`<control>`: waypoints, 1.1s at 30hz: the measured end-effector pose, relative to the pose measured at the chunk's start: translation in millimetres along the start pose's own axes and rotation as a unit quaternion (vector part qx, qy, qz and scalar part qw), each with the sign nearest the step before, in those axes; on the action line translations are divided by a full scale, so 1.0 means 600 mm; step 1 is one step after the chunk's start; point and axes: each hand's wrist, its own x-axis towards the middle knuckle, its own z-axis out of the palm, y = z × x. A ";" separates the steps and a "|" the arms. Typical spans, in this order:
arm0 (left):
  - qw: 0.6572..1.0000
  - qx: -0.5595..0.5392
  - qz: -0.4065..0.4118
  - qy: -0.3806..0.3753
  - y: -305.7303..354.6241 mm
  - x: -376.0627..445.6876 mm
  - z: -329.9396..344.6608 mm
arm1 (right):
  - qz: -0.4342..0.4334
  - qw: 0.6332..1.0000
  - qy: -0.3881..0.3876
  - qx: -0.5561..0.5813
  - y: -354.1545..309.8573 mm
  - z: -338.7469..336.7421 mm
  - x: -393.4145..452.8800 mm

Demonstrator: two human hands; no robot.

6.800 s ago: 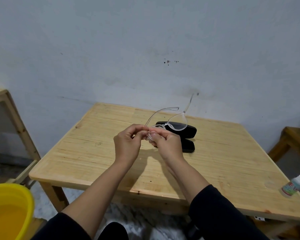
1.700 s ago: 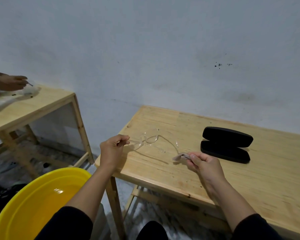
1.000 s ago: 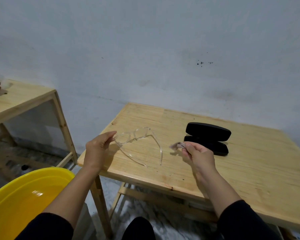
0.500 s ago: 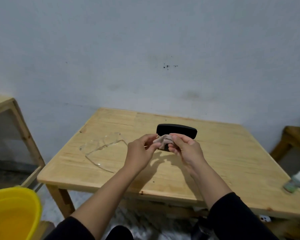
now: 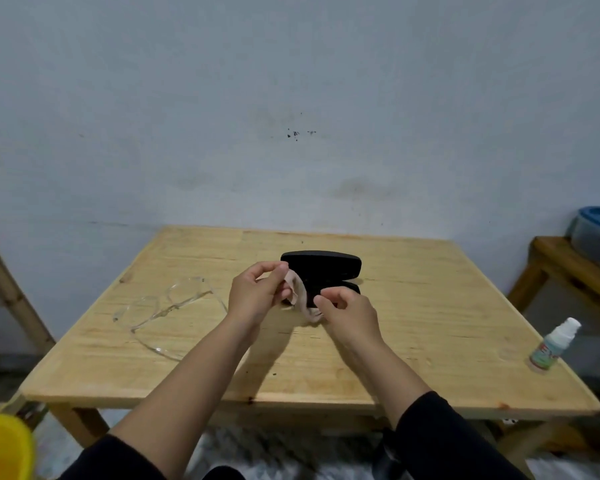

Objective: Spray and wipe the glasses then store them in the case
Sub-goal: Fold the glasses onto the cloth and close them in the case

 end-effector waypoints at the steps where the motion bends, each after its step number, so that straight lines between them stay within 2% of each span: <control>1: 1.000 -0.011 -0.007 0.005 0.001 0.001 0.000 | -0.022 1.000 0.010 0.020 -0.003 0.002 -0.002; 3: 0.999 -0.026 -0.019 0.001 0.001 0.001 0.001 | -0.059 0.993 -0.022 0.100 -0.012 0.007 -0.007; 6: 0.999 -0.026 -0.029 -0.021 0.000 -0.004 0.007 | -0.065 0.979 -0.080 0.176 -0.024 0.018 -0.011; 10: 0.998 -0.005 -0.009 -0.070 0.008 -0.010 0.005 | -0.058 0.977 -0.054 0.196 -0.028 0.016 -0.003; 16: 0.990 0.095 0.069 -0.074 0.024 -0.003 -0.004 | -0.083 0.973 -0.065 0.208 -0.038 -0.021 0.006; 19: 0.981 0.134 0.096 -0.104 0.031 0.002 -0.006 | -0.075 0.968 -0.086 0.225 -0.047 -0.040 0.015; 23: 0.980 0.106 0.113 -0.126 0.038 0.002 -0.005 | -0.045 0.947 -0.089 0.305 -0.056 -0.059 0.028; 29: 0.985 0.030 0.107 -0.133 0.028 -0.010 0.009 | -0.026 0.937 -0.108 0.331 -0.051 -0.053 0.025; 33: 0.984 0.022 0.110 -0.136 0.018 -0.015 0.022 | -0.021 0.935 -0.118 0.334 -0.048 -0.040 0.022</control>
